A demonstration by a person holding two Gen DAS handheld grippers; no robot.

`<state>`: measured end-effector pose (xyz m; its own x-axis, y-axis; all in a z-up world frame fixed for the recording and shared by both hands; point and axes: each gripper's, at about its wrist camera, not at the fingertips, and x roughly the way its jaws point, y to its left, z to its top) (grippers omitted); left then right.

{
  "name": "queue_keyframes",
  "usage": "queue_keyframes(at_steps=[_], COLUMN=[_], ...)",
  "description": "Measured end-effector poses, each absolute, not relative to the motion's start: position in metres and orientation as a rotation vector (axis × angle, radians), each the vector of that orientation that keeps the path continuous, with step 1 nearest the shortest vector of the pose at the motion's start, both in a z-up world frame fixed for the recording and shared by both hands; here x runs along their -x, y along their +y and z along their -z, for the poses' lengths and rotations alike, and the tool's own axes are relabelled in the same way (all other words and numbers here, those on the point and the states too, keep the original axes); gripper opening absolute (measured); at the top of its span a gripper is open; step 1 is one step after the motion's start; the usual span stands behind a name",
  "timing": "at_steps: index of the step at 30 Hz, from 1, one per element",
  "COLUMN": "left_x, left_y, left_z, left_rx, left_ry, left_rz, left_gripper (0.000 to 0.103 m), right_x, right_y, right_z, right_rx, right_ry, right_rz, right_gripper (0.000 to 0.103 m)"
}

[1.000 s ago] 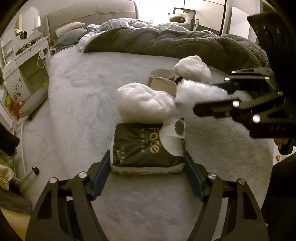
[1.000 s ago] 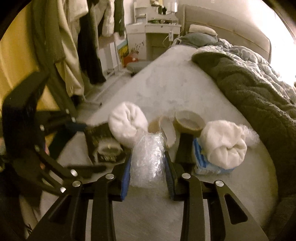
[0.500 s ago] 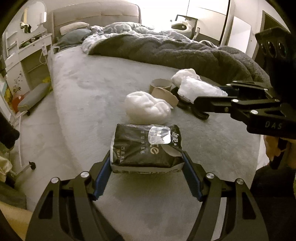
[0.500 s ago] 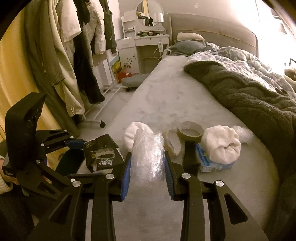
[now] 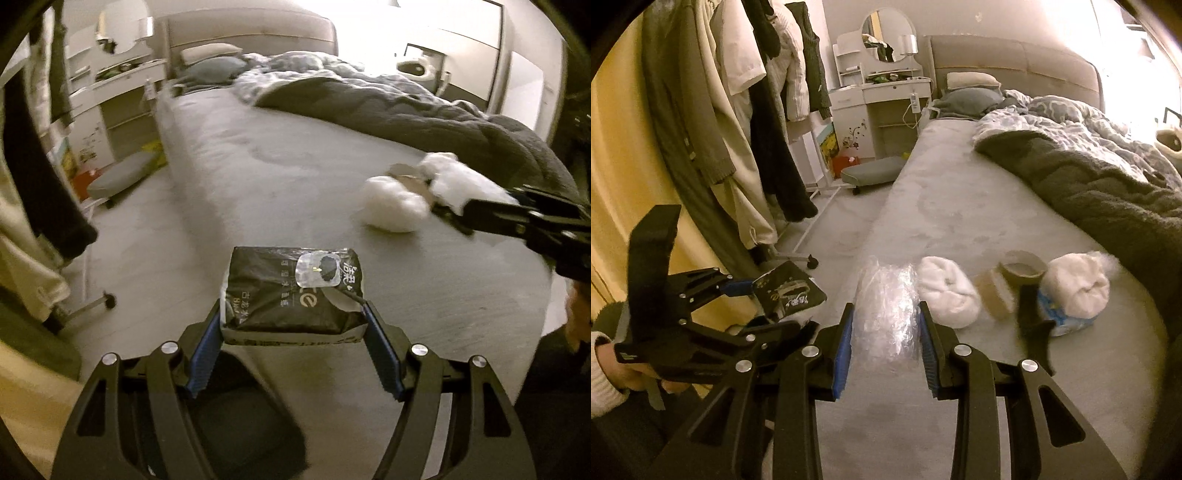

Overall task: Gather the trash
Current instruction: 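Close the left gripper on the black snack bag while the right gripper grasps the clear plastic bag, then carry both bags over the black bin and open both grippers to drop them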

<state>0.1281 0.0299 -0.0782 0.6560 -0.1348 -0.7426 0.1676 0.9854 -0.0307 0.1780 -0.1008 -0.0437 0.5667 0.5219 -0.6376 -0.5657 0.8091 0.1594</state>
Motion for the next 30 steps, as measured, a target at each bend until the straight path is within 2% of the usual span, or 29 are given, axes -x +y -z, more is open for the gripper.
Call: queue_keyframes(at_steps=[8,17,30], left_x=[-0.125,-0.126,-0.112], left_y=[0.076,0.124,0.151], left_z=[0.09,0.148,0.213], left_rx=[0.0,0.114,0.112], left_ry=[0.879,1.041,1.246], left_rz=[0.079,-0.006,-0.069], left_gripper=[0.074,0.074,0.074], right_x=[-0.162,-0.161,-0.167], right_y=[-0.058,-0.018,0.041], right_z=[0.054,0.07,0.097], right_rx=[0.05,0.023,0.059], right_ry=[0.769,0.824,0.901], right_rz=[-0.655,-0.693,-0.768], right_gripper=[0.033,0.033,0.033])
